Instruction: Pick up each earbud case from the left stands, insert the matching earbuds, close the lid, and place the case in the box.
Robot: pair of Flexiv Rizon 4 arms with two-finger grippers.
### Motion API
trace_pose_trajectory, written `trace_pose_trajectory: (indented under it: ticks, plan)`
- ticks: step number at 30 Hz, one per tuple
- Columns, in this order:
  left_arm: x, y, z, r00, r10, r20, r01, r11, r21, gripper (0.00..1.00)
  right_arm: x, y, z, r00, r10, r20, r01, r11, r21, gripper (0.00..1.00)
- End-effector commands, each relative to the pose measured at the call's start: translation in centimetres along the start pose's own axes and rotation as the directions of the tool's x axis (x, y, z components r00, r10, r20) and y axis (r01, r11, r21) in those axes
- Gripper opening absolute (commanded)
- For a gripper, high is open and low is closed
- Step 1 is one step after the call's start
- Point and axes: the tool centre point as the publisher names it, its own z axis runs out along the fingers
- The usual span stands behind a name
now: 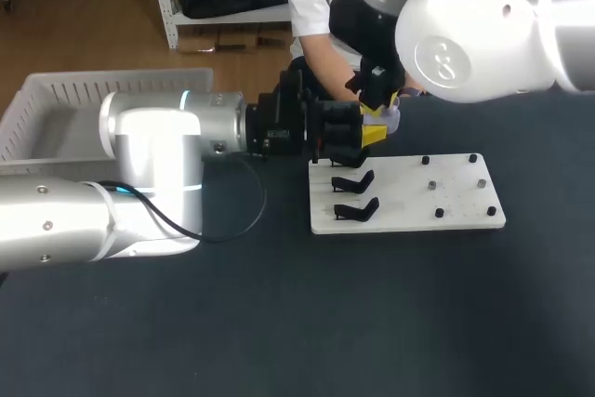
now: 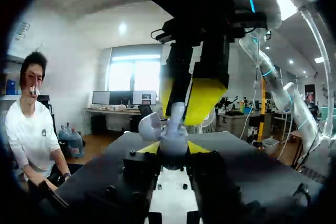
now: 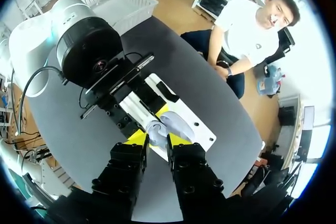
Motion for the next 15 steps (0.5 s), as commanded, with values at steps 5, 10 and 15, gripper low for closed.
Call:
trace_pose_trajectory:
  ticks: [5,10,15]
  plan:
    - [-0.2,-0.2,0.1,1.0,0.004,0.003,-0.004,1.0,-0.007,0.0,0.0,0.1,0.1,1.0,-0.005,-0.005,0.005,1.0,0.001,0.37]
    - [-0.2,-0.2,0.1,1.0,0.004,0.003,-0.004,1.0,-0.007,0.0,0.0,0.4,-0.5,1.0,-0.015,-0.003,0.015,1.0,0.011,0.35]
    - [-0.2,-0.2,0.1,1.0,0.004,0.003,-0.004,1.0,-0.007,0.0,-0.3,0.6,-2.6,0.999,-0.008,0.053,0.007,1.0,0.01,0.37]
